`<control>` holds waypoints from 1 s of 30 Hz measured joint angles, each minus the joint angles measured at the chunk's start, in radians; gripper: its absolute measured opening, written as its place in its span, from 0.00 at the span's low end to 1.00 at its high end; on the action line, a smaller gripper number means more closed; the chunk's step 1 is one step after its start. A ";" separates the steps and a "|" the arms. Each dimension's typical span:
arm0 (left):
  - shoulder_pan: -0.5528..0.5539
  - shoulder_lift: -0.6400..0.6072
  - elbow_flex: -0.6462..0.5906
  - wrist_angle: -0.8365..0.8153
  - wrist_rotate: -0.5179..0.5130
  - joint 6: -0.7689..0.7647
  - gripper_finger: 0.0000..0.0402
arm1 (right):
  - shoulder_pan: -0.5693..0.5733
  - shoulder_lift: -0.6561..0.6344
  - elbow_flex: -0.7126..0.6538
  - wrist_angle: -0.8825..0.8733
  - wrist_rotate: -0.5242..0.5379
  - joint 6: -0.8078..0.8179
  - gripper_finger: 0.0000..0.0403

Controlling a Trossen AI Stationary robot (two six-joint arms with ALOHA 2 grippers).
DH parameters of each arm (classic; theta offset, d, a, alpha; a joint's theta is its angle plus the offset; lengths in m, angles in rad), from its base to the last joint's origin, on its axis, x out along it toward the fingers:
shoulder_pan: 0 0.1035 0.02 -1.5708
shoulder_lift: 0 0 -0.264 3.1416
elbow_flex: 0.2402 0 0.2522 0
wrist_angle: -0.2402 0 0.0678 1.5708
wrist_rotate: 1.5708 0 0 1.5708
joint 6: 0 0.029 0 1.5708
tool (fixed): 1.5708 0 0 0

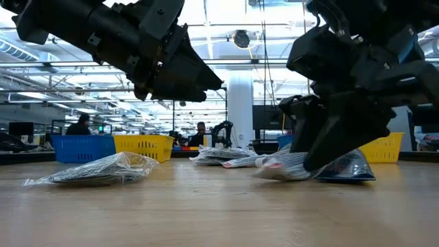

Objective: Pick & Place Travel size toiletries
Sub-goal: Put the white toothpaste into the right yellow bin

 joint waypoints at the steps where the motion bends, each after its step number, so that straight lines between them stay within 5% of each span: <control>1: 0.000 0.000 0.000 0.000 0.000 0.000 0.64 | 0.000 0.000 -0.003 0.004 0.000 -0.010 0.24; 10: 0.000 0.000 0.000 -0.001 0.000 -0.001 0.64 | 0.002 -0.020 -0.007 0.097 0.038 -0.036 0.12; 16: -0.001 0.000 0.000 -0.006 0.000 0.007 0.64 | 0.016 -0.219 -0.002 -0.147 0.353 0.078 0.13; 21: 0.013 0.000 0.000 0.000 0.000 0.054 0.64 | 0.009 -0.484 -0.001 -0.513 0.606 0.404 0.12; 27: 0.047 0.000 0.000 0.007 -0.001 0.122 0.64 | -0.058 -0.668 -0.002 -1.060 0.742 0.907 0.12; 30: 0.072 0.000 0.000 0.010 -0.001 0.157 0.64 | -0.106 -0.679 -0.018 -1.182 0.771 1.093 0.12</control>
